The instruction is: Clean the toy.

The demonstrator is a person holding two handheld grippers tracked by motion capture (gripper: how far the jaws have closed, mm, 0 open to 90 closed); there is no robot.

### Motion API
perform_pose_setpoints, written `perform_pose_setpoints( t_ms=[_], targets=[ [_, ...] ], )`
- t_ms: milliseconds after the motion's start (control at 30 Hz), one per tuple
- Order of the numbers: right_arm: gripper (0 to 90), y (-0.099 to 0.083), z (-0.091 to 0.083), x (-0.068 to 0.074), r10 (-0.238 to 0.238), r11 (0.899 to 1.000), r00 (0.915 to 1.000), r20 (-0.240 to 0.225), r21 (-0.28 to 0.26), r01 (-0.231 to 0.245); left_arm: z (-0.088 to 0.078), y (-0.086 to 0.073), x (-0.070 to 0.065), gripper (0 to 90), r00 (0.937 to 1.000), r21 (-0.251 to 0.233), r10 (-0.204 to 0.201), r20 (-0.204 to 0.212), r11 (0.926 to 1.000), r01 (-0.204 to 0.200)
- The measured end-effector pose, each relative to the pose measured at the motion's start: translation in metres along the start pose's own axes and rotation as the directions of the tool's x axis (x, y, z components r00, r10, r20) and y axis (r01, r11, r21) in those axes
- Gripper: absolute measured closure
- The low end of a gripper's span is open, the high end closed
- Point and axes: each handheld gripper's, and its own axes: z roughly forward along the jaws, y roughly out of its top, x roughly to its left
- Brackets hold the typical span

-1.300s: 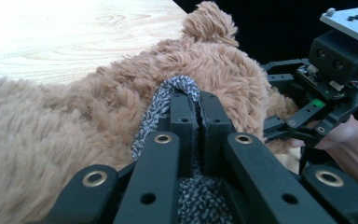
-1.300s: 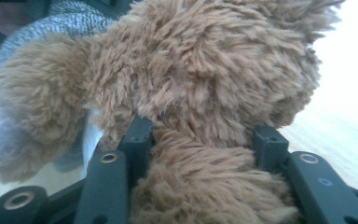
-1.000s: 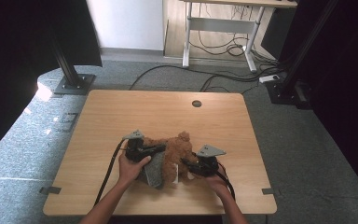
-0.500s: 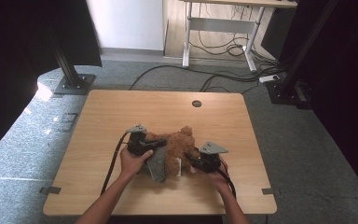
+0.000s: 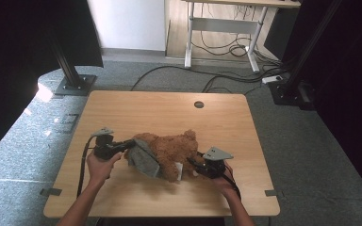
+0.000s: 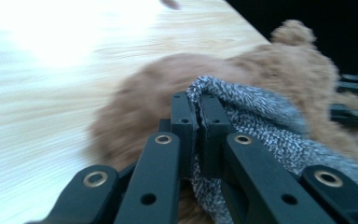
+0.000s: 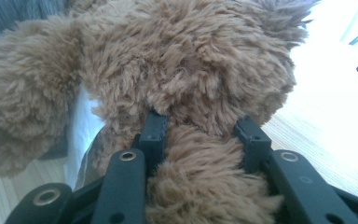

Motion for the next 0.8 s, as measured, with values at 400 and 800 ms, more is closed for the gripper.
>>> perform_pose_setpoints(
  t_ms=[400,800],
  targets=[
    [61.9,-0.002,0.001,0.001,0.005,1.000,0.9999,-0.013,-0.013,-0.005,0.027,0.030,-0.066,86.1,0.9708,-0.044,0.032,0.238,0.9988,-0.022],
    [61.9,-0.003,0.002,0.000,0.010,1.000,0.9997,-0.023,-0.020,-0.010,0.089,0.052,-0.146,86.2,0.9270,-0.015,0.122,0.355,0.9920,-0.125]
  ],
)
